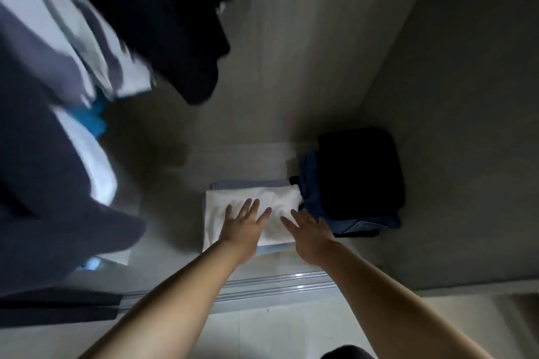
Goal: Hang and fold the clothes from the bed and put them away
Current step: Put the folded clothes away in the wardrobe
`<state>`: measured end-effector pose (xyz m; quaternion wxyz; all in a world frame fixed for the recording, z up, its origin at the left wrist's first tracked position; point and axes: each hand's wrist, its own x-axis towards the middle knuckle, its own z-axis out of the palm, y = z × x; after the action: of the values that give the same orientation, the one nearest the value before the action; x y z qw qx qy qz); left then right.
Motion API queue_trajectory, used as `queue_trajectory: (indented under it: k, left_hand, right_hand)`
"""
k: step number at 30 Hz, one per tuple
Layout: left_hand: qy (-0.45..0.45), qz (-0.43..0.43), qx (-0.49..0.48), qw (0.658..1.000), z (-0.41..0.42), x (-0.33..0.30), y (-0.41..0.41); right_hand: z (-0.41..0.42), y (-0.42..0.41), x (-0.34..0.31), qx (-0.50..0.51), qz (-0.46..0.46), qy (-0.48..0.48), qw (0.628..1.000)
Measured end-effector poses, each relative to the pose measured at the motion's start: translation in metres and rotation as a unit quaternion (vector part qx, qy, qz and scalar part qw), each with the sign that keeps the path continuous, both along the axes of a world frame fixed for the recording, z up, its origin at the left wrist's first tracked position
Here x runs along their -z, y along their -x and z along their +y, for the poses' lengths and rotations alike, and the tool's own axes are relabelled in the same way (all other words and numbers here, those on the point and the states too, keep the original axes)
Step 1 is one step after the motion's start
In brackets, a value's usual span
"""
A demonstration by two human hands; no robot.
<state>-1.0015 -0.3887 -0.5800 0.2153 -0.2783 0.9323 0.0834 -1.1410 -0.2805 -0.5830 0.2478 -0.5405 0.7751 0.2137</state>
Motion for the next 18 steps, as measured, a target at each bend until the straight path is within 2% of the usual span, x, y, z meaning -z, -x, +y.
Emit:
queue_trajectory:
  k: [5, 9, 14, 18]
  left_hand:
    - [0.042, 0.084, 0.024, 0.995, 0.028, -0.163, 0.023]
    - [-0.002, 0.134, -0.015, 0.991, 0.045, -0.283, 0.031]
    - [0.013, 0.183, 0.01, 0.983, 0.058, -0.387, 0.029]
    - [0.056, 0.212, 0.038, 0.975, 0.073, -0.44, 0.022]
  right_hand:
    - [0.021, 0.007, -0.165, 0.038, 0.018, 0.073, 0.996]
    - [0.032, 0.007, -0.289, 0.112, 0.003, 0.126, 0.986]
    - [0.05, 0.0, -0.394, 0.153, 0.007, 0.193, 0.969]
    - [0.075, -0.012, -0.443, 0.142, 0.034, 0.233, 0.961]
